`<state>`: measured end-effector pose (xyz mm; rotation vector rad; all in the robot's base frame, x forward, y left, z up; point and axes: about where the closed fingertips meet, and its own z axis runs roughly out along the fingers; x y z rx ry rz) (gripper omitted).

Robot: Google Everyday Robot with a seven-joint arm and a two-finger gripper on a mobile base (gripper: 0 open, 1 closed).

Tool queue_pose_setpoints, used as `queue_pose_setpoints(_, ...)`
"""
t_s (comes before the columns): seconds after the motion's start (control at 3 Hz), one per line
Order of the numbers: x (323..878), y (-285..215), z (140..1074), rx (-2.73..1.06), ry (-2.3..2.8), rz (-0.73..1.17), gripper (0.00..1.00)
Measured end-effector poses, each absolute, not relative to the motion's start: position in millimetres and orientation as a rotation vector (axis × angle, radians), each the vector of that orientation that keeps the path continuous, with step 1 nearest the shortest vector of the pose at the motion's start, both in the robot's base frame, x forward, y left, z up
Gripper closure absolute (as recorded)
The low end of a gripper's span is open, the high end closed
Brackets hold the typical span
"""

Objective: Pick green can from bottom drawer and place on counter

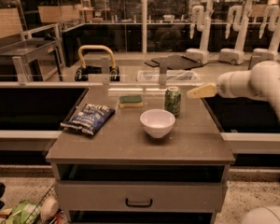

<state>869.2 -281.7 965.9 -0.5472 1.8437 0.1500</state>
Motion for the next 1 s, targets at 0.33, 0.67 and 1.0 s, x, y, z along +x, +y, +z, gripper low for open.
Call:
queue_pose_setpoints(0.33,813.4,-328.1,996.6,-0.588,1.915,0.115,0.00)
queue_pose_setpoints(0.67,754.7,-378.6,1047.5,-0.536,1.985,-0.014,0.00)
queue_pose_setpoints(1.0,704.0,-401.6,1116.3,-0.422,1.994,-0.212,0.00)
